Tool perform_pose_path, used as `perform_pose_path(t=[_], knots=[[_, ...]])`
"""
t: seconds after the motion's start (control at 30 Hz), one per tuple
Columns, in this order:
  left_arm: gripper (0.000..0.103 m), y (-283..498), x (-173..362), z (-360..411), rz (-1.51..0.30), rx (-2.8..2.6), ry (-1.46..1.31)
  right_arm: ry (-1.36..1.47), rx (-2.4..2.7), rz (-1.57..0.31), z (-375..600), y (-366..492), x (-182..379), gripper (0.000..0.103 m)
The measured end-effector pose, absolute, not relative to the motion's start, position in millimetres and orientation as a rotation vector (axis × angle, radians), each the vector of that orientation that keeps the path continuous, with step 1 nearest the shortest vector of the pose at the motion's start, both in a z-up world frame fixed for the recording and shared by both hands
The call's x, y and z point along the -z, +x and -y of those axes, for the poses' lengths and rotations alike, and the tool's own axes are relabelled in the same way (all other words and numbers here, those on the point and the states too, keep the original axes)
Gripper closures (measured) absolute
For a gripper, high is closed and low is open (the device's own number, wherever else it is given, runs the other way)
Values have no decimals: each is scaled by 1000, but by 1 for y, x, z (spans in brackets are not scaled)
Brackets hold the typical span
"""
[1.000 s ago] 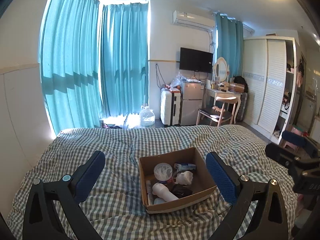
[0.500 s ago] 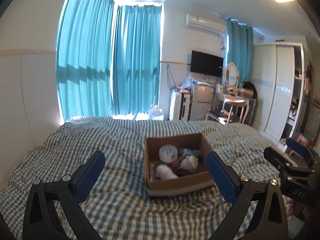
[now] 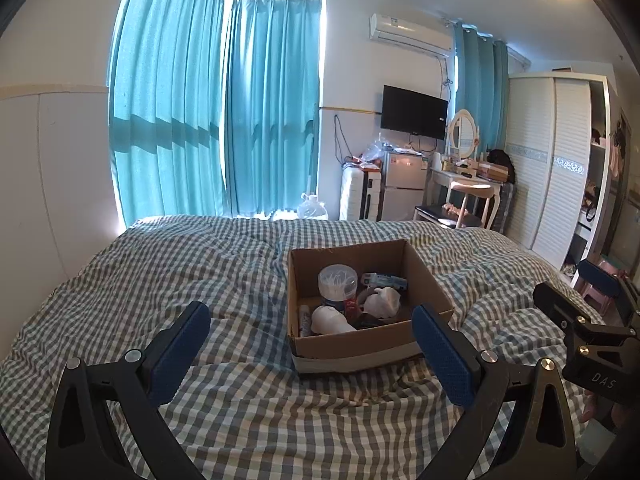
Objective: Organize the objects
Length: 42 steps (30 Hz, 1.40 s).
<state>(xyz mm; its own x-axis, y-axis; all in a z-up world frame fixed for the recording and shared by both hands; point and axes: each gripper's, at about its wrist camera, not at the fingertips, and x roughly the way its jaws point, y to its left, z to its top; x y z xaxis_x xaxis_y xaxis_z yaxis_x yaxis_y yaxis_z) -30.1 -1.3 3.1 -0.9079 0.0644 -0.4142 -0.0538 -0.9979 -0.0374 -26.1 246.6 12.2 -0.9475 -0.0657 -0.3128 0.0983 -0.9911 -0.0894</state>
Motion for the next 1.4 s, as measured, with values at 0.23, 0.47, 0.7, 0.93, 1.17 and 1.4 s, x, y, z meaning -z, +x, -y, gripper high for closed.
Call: perform_pose_path(t=[0.23, 0.47, 0.7, 0.93, 1.17, 1.4], knots=[[0, -31, -1, -2, 26, -2987, -664, 494, 3019, -161, -246, -25, -10, 1], [0, -30, 3, -5, 18, -2978, -675, 500, 3017, -165, -245, -25, -7, 1], [0, -28, 4, -7, 0, -2975, -675, 500, 3023, -148, -246, -25, -8, 1], [0, -29, 7, -11, -19, -2970, -682, 507, 3016, -141, -245, -25, -6, 1], [0, -30, 10, -12, -29, -2967, -690, 508, 3008, -144, -243, -25, -5, 1], [0, -31, 12, -12, -46, -2979, -699, 504, 3009, -137, -243, -24, -5, 1]])
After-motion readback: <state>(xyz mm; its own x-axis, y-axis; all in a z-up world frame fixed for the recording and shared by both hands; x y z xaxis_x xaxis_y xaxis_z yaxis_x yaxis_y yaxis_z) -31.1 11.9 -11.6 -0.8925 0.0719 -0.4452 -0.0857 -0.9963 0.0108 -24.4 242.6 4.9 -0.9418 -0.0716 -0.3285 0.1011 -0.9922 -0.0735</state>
